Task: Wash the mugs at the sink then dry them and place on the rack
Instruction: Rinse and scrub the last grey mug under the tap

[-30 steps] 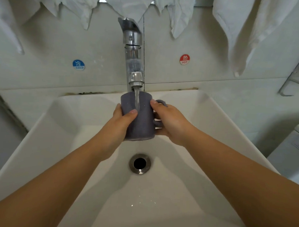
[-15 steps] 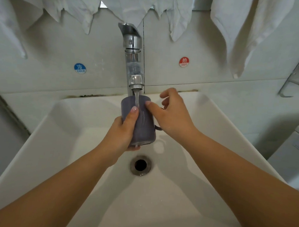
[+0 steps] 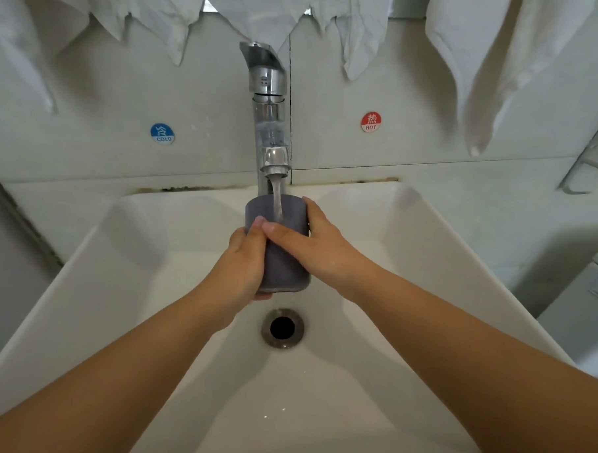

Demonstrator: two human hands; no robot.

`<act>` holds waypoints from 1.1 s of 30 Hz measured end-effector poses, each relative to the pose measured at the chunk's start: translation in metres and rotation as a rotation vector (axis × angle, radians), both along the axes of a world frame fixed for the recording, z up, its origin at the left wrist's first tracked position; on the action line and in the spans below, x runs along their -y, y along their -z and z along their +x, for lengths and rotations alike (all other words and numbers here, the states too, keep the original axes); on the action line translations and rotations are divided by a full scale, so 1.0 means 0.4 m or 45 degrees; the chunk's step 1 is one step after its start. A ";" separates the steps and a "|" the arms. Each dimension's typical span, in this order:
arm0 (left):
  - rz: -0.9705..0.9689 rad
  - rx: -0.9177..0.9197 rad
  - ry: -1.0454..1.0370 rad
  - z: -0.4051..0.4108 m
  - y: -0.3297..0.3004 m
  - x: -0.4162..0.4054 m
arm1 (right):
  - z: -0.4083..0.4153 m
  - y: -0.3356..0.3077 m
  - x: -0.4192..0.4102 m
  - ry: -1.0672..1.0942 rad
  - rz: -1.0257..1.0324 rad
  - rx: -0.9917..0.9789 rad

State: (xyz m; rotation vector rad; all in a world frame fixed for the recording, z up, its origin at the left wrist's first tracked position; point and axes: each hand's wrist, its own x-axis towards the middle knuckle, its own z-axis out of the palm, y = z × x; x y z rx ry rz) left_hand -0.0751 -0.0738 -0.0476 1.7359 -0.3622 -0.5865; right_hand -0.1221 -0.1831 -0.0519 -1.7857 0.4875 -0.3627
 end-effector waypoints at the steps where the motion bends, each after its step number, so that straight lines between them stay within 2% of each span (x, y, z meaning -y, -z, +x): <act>1: 0.005 0.013 0.017 0.001 -0.001 -0.001 | 0.002 -0.001 -0.001 0.017 0.006 0.018; 4: 0.000 0.077 0.093 -0.001 -0.001 0.000 | 0.008 0.000 -0.010 0.146 -0.002 0.117; 7: -0.007 0.088 0.152 0.006 -0.005 -0.007 | 0.013 0.001 -0.013 0.211 0.043 0.096; 13: -0.083 -0.260 0.223 0.015 -0.026 -0.033 | -0.021 -0.030 -0.003 -0.086 0.295 0.072; 15: -0.142 -0.311 0.186 0.010 -0.027 -0.031 | -0.018 -0.029 -0.007 -0.114 0.315 0.036; 17: -0.162 -0.298 0.129 0.009 -0.028 -0.029 | -0.011 -0.027 -0.018 -0.064 0.177 -0.036; 20: -0.139 -0.309 -0.019 0.007 -0.029 -0.026 | -0.006 -0.018 -0.028 0.163 -0.105 -0.074; 21: -0.118 -0.312 -0.052 0.008 -0.028 -0.024 | -0.007 -0.015 -0.030 0.192 -0.108 -0.038; 25: -0.081 -0.242 -0.100 0.005 -0.022 -0.017 | -0.011 -0.016 -0.046 0.012 0.196 0.048; 29: 0.004 -0.072 0.006 -0.003 -0.010 -0.005 | -0.003 -0.008 -0.039 0.116 0.141 -0.030; 33: 0.015 -0.094 0.061 0.000 -0.011 -0.010 | -0.009 -0.014 -0.025 0.109 0.101 -0.121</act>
